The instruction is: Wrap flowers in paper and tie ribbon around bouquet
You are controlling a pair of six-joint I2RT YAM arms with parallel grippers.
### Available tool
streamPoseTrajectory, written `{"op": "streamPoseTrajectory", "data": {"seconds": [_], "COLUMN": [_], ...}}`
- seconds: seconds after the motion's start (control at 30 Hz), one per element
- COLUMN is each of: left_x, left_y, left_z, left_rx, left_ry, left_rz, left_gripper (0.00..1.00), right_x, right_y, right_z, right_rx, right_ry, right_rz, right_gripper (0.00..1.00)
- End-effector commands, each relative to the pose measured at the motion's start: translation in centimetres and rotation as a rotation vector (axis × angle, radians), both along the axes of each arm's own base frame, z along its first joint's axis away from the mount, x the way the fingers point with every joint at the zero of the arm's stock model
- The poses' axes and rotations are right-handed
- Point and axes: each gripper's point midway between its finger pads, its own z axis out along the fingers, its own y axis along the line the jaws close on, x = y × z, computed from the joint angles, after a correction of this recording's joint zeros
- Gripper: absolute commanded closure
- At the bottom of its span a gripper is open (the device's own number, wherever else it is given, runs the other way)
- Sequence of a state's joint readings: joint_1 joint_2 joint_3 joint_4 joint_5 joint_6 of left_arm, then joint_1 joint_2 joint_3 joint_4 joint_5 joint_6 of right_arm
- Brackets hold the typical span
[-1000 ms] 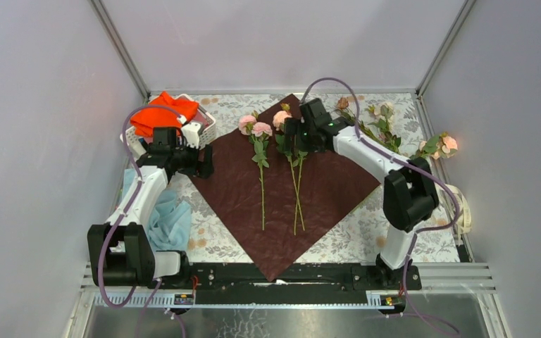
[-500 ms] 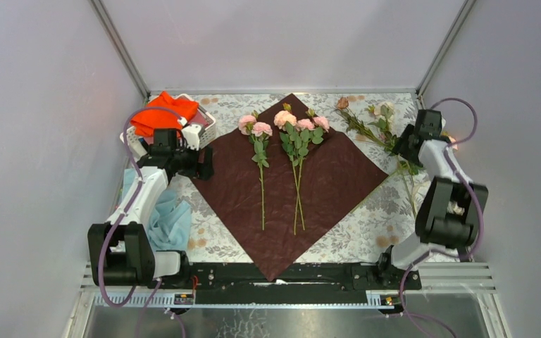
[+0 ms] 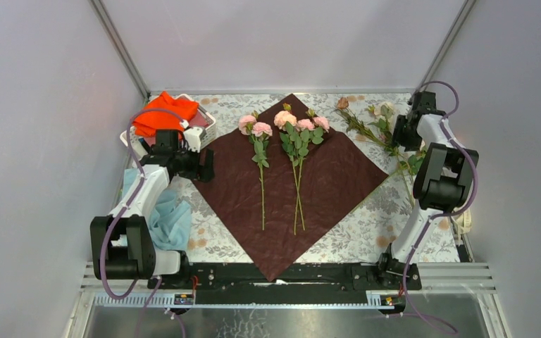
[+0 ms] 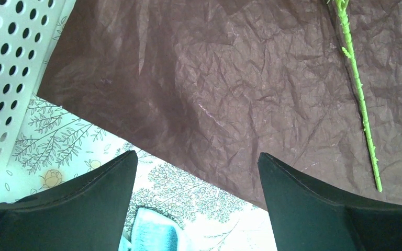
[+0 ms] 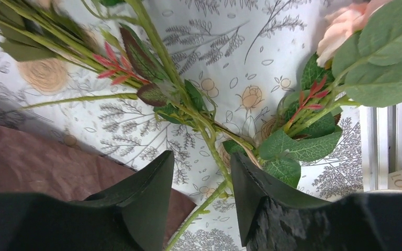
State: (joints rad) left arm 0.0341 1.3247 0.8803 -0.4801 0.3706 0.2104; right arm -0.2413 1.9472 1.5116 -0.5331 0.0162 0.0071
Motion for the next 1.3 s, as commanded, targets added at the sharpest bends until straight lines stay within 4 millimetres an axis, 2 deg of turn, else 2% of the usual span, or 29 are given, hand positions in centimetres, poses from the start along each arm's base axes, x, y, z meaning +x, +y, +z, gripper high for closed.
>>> {"op": "streamPoseTrajectory", "data": {"seconds": [0.0,0.13,0.33,0.43,0.6,0.67,0.73,0.8,0.9,1.0,1.07,1.17,1.27], "left_x": [0.1,0.1,0.1,0.1,0.1,0.0,0.1,0.1,0.1,0.2,0.2,0.2,0.3], "left_y": [-0.2,-0.2,-0.2,-0.2,0.0,0.0,0.0,0.0,-0.1,-0.2,-0.1,-0.1,0.0], "left_z": [-0.4,-0.5,-0.5,-0.4,-0.3,-0.3,-0.2,-0.2,0.0,0.3,0.5,0.8,1.1], "left_rx": [-0.013,-0.011,-0.01,-0.011,-0.002,-0.004,-0.004,-0.004,-0.008,-0.011,-0.01,-0.009,-0.008], "left_ry": [0.001,0.004,0.004,0.001,-0.005,-0.005,-0.006,-0.006,-0.013,-0.016,-0.017,-0.028,-0.035], "left_rz": [-0.02,-0.021,-0.021,-0.02,-0.014,-0.014,-0.014,-0.014,-0.017,-0.019,-0.019,-0.019,-0.016], "left_gripper": [0.07,0.07,0.07,0.07,0.07,0.07,0.07,0.07,0.07,0.07,0.07,0.07,0.07], "right_x": [-2.3,-2.5,-2.2,-2.0,-2.4,-2.4,-2.1,-1.7,-0.6,0.9,1.3,1.0,-0.1], "right_y": [-0.4,0.2,0.0,0.5,0.6,1.3,1.6,1.4,1.7,3.5,3.8,2.8,1.6], "right_z": [-2.4,-3.6,-3.7,-4.1,-5.9,-6.0,-5.4,-3.9,0.0,5.4,10.0,16.2,21.3], "right_rx": [-0.03,-0.003,-0.012,0.017,0.026,0.061,0.07,0.055,0.044,0.088,0.053,-0.039,-0.13], "right_ry": [0.134,0.154,0.146,0.134,0.184,0.176,0.149,0.114,0.009,-0.156,-0.264,-0.388,-0.495], "right_rz": [0.018,0.035,0.041,0.057,0.068,0.079,0.082,0.089,0.113,0.145,0.137,0.047,-0.022], "right_gripper": [0.48,0.59,0.67,0.68,0.7,0.77,0.89,1.0,1.0,1.0,1.0,1.0,1.0]}}
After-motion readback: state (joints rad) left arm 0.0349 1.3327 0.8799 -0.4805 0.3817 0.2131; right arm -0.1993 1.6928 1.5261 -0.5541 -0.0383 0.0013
